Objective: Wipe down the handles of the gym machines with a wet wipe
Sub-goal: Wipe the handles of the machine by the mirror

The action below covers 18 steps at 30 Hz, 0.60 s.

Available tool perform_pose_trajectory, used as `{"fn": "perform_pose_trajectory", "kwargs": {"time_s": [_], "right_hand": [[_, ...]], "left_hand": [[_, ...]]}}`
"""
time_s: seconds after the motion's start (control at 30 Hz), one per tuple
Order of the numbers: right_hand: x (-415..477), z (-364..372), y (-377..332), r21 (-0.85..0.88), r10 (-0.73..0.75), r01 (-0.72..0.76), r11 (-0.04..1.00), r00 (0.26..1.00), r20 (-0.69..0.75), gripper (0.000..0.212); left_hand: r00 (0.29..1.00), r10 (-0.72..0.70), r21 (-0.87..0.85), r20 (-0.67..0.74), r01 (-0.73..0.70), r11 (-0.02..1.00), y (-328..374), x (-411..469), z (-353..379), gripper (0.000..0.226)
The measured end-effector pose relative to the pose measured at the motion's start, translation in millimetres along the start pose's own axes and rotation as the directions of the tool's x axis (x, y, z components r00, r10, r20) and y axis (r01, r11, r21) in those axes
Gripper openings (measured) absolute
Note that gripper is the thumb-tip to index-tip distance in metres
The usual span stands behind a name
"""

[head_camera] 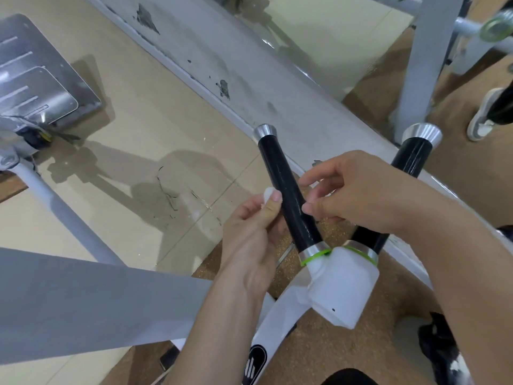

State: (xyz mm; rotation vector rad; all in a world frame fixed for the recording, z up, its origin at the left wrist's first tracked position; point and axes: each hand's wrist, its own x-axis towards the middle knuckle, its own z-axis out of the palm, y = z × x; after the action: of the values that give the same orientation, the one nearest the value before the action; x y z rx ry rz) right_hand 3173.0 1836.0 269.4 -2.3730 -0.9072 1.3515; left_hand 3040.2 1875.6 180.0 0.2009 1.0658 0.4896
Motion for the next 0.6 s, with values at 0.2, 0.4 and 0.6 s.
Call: {"fn": "perform_pose_trajectory", "kwargs": {"time_s": [0.2,0.4,0.6], "right_hand": [[7,11,2,-0.052,-0.012,0.005,0.999,0.989,-0.148,0.008],[9,13,-1,0.000,0.015,-0.016,1.000,0.984,-0.180,0.017],[9,18,-2,-0.061,0.000,-0.014,0.998,0.974,-0.228,0.018]], "left_hand": [[0.986,0.124,0.114,-0.108,-0.111,0.987,13,21,15,0.011],[0.996,0.066,-0.001,-0.051,-0.066,0.998,20,34,14,0.026],[0.972,0.160,0.102,-0.174,-0.143,0.984,26,49,29,0.011]]}}
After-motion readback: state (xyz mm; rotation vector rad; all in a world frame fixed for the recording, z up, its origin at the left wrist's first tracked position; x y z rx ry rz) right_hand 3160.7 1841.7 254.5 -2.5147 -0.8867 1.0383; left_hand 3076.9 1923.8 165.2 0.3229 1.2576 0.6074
